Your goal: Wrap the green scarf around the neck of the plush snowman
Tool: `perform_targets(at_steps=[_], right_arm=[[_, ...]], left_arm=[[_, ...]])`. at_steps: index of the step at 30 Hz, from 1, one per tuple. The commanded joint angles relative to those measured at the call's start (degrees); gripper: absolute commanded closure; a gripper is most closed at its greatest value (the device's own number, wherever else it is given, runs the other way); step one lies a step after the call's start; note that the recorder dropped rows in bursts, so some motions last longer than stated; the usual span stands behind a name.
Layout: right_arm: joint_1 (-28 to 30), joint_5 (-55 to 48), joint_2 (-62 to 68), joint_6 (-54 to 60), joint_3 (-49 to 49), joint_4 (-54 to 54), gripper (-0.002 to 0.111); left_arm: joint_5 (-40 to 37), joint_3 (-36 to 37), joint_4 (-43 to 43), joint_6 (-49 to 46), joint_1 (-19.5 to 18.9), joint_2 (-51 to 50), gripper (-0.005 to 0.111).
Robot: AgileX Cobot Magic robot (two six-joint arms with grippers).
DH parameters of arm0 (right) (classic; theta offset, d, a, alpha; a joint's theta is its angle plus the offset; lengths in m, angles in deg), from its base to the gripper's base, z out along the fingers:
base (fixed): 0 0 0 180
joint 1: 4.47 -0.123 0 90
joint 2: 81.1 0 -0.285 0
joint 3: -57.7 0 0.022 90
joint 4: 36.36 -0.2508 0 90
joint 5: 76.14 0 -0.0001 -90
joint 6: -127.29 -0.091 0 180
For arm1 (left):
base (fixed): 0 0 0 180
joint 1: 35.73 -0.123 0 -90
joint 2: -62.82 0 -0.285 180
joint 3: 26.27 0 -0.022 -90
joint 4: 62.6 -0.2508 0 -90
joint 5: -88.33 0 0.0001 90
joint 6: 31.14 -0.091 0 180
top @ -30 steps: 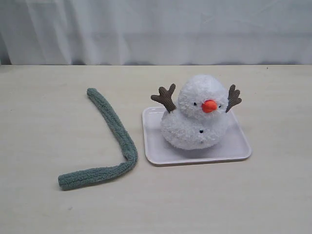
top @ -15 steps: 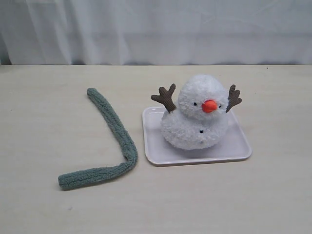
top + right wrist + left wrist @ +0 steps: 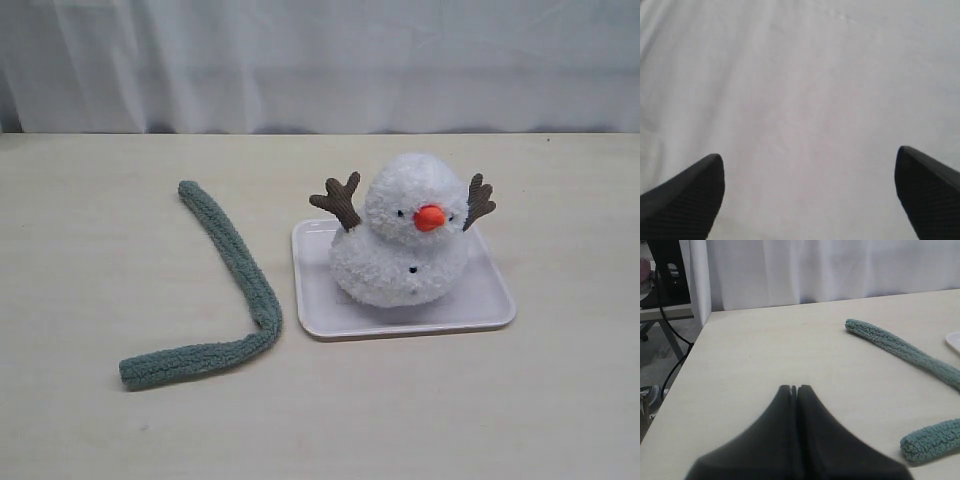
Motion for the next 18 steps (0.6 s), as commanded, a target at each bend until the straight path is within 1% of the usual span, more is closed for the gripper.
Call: perform_targets(at_steps=[1, 3, 6, 7, 8, 9, 10, 11, 12, 13, 14, 15, 16, 17, 18], right_arm=[[0.19, -15.63, 6.15, -0.07, -0.51, 5.2, 0.022], [0.19, -22.66, 8.49, 2.37, -0.51, 1.96, 0.022], [0.19, -32.78, 12.92, 12.85, -0.51, -1.97, 0.022], [0.19, -35.95, 14.68, 15.27, -1.04, -4.83, 0.022], [0.19, -41.61, 18.37, 18.23, -3.35, -15.75, 0.022], [0.19, -42.97, 19.93, 21.77, -4.48, -20.36, 0.022], [0.19, -45.02, 23.72, 33.1, -7.6, -34.56, 0.022], [0.19, -46.3, 25.2, 38.28, -9.33, -40.43, 0.022], [0.19, -49.29, 28.58, 48.83, -12.45, -52.65, 0.022], [0.19, -50.56, 30.02, 53.79, -14.01, -58.79, 0.022], [0.19, -52.14, 31.96, 63.35, -16.32, -70.77, 0.022], [0.19, -52.94, 32.75, 68.31, -17.22, -77.91, 0.022], [0.19, -54.92, 34.05, 78.29, -18.0, -91.65, 0.025], [0.19, -56.73, 35.13, 87.29, -18.13, -103.65, 0.031], [0.19, -58.21, 35.74, 91.44, -18.13, -108.74, 0.033]], left_arm=[[0.74, 0.18, 0.08, 0.28, -0.16, 0.2, 0.107], [0.74, 0.18, 0.08, 0.28, -0.16, 0.2, 0.107], [0.74, 0.18, 0.08, 0.28, -0.16, 0.2, 0.107], [0.74, 0.18, 0.08, 0.28, -0.16, 0.2, 0.107], [0.74, 0.18, 0.08, 0.28, -0.16, 0.2, 0.107], [0.74, 0.18, 0.08, 0.28, -0.16, 0.2, 0.107], [0.74, 0.18, 0.08, 0.28, -0.16, 0.2, 0.107], [0.74, 0.18, 0.08, 0.28, -0.16, 0.2, 0.107], [0.74, 0.18, 0.08, 0.28, -0.16, 0.2, 0.107], [0.74, 0.18, 0.08, 0.28, -0.16, 0.2, 0.107], [0.74, 0.18, 0.08, 0.28, -0.16, 0.2, 0.107], [0.74, 0.18, 0.08, 0.28, -0.16, 0.2, 0.107], [0.74, 0.18, 0.08, 0.28, -0.16, 0.2, 0.107], [0.74, 0.18, 0.08, 0.28, -0.16, 0.2, 0.107], [0.74, 0.18, 0.08, 0.28, -0.16, 0.2, 0.107]])
